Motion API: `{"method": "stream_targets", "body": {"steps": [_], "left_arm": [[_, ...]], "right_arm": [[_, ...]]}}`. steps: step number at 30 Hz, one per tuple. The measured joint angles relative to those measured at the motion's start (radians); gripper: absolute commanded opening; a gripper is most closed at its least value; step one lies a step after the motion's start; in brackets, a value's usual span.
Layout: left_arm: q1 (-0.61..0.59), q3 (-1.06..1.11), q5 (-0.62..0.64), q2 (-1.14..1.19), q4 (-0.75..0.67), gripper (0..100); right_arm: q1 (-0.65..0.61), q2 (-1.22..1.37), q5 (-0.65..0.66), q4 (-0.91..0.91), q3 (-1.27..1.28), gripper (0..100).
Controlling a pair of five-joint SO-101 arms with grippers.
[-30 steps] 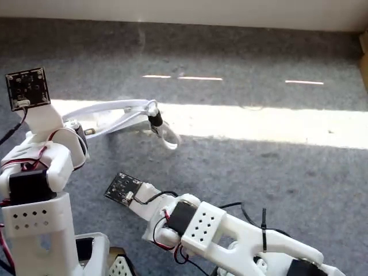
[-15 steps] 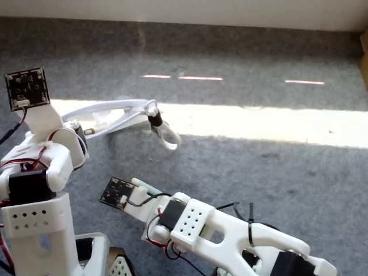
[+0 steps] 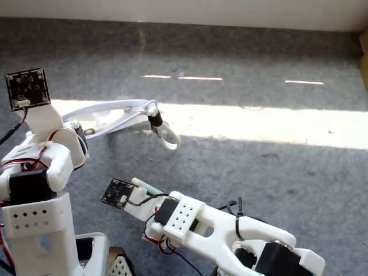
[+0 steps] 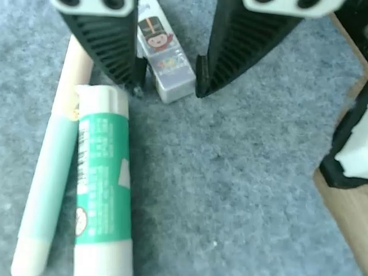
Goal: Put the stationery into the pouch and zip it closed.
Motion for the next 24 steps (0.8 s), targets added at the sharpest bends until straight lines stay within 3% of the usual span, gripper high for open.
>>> {"method": "stream_targets", "body": {"steps": [5,17,21,24], "left_arm": [[0.000,0.000,0.000,0.000,0.000,1],[0.000,0.002,0.000,0.000,0.000,1],[0.000,0.002,0.000,0.000,0.000,1],[0.000,0.002,0.000,0.000,0.000,1]], "right_arm": [[0.025,0.014,0.063,0.000,0.000,13.9],[0.028,0.057,0.072,-0.008,-0.006,13.5],[0.029,0.060,0.074,-0.008,-0.006,1.2],[0.038,0.068,0.074,-0.009,-0.015,1.2]]}}
